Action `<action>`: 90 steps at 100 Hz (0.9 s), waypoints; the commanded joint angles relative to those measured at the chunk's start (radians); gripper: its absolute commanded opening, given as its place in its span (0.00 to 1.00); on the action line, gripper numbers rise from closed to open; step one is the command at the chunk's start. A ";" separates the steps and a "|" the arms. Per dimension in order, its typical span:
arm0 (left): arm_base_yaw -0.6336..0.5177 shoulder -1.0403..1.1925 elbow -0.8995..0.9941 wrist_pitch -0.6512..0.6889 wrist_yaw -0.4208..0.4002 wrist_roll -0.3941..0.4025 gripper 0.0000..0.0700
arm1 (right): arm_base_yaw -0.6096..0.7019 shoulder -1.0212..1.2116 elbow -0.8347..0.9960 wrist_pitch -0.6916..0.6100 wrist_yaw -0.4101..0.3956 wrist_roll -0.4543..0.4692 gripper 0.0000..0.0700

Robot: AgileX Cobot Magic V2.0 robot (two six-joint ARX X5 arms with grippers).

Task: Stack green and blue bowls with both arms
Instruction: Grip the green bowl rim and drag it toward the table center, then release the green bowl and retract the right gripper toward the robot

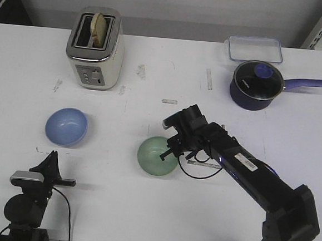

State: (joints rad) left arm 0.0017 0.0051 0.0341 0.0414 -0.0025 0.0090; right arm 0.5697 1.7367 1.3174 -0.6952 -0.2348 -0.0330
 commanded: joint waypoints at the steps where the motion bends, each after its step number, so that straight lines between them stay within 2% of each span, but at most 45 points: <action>1: -0.002 -0.002 -0.021 0.012 -0.001 -0.001 0.00 | 0.011 0.028 0.012 -0.003 -0.004 0.006 0.26; 9: -0.002 -0.002 -0.021 0.012 -0.001 -0.001 0.00 | 0.011 0.018 0.015 -0.009 -0.004 0.006 0.48; 17: -0.002 -0.002 -0.021 0.013 -0.001 0.000 0.00 | 0.011 0.003 0.026 -0.008 -0.002 0.004 0.59; 50: -0.002 -0.002 -0.021 0.013 -0.001 -0.001 0.00 | -0.045 -0.160 0.097 0.006 0.000 -0.020 0.58; 58: -0.002 -0.002 -0.021 0.012 -0.001 -0.001 0.00 | -0.081 -0.222 0.097 0.014 0.004 -0.020 0.52; 70: -0.002 -0.002 -0.021 0.012 -0.001 -0.001 0.00 | -0.145 -0.317 0.097 0.010 0.055 -0.019 0.15; 75: -0.002 -0.002 -0.021 0.012 -0.001 -0.001 0.00 | -0.176 -0.357 0.097 -0.002 0.085 -0.014 0.05; 81: -0.002 -0.002 -0.021 0.012 -0.001 -0.001 0.00 | -0.216 -0.400 0.095 -0.021 0.120 -0.015 0.01; 90: -0.002 -0.002 -0.021 0.012 -0.001 -0.001 0.00 | -0.281 -0.463 0.080 -0.047 0.167 -0.016 0.01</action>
State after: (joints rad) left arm 0.0017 0.0051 0.0341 0.0414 -0.0025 0.0090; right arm 0.3183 1.2972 1.3964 -0.7361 -0.0944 -0.0463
